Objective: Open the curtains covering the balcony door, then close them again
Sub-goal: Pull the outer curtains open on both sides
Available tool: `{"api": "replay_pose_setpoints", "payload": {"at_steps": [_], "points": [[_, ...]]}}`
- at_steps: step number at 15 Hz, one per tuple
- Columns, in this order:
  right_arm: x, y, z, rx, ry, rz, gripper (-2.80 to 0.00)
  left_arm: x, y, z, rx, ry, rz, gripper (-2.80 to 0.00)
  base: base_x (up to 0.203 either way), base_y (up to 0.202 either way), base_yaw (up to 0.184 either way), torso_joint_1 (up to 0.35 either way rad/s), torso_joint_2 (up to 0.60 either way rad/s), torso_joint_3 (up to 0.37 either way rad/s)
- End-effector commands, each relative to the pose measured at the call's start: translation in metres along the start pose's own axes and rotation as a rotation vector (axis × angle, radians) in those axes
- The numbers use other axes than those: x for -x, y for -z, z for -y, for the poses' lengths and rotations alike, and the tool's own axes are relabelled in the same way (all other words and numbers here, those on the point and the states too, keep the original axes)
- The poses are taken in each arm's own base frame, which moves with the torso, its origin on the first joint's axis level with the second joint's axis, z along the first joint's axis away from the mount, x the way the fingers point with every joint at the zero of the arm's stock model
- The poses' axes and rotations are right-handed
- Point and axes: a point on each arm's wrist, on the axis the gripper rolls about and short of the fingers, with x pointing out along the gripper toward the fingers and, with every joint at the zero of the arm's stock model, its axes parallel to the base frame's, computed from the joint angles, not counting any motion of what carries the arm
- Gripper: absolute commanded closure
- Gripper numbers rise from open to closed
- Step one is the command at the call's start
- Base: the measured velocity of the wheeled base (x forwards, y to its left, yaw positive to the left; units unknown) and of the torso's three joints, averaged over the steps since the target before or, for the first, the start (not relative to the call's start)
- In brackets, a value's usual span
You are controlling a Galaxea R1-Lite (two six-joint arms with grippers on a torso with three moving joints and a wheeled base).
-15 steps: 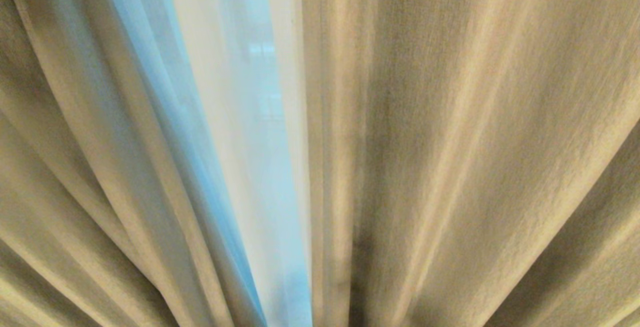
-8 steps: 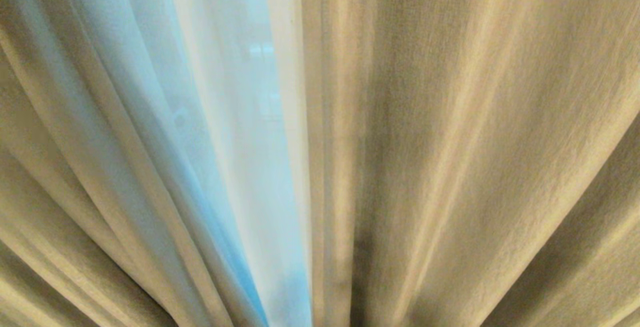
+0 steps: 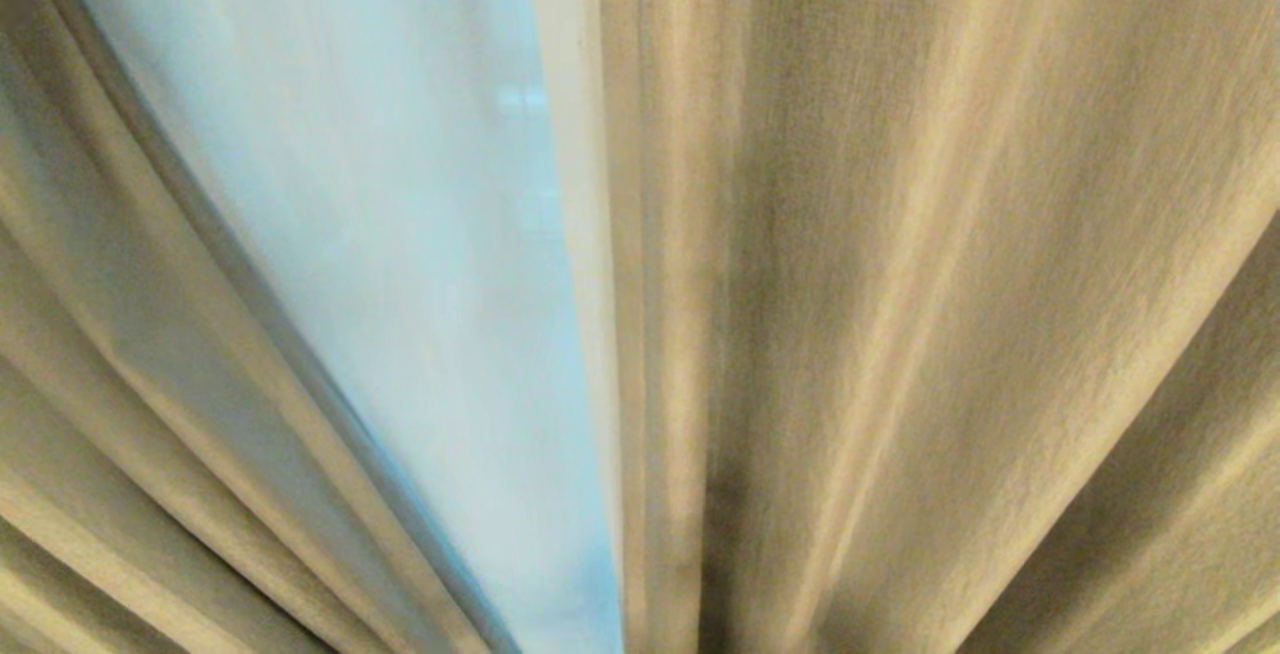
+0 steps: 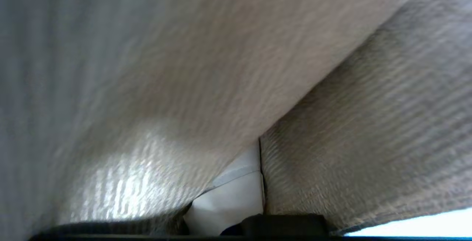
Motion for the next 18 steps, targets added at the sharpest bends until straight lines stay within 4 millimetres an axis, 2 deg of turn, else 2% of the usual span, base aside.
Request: {"api": "replay_pose_setpoints", "payload": {"at_steps": [1, 12, 16, 18], "points": [[0.000, 0.000, 0.000, 0.001, -0.001, 0.001, 0.00, -0.023, 0.009, -0.016, -0.007, -0.057, -0.019, 0.00, 0.000, 0.000, 0.000, 0.000, 0.00, 0.000], [0.000, 0.000, 0.000, 0.001, -0.001, 0.001, 0.00, -0.059, 0.020, -0.071, 0.065, -0.220, -0.033, 0.00, 0.000, 0.000, 0.000, 0.000, 0.00, 0.000], [0.000, 0.000, 0.000, 0.001, -0.001, 0.001, 0.00, -0.069, 0.019, -0.099, 0.062, -0.264, -0.041, 0.00, 0.000, 0.000, 0.000, 0.000, 0.00, 0.000], [0.000, 0.000, 0.000, 0.001, -0.001, 0.001, 0.00, -0.070, 0.017, -0.106, 0.060, -0.271, -0.040, 0.00, 0.000, 0.000, 0.000, 0.000, 0.00, 0.000]]}}
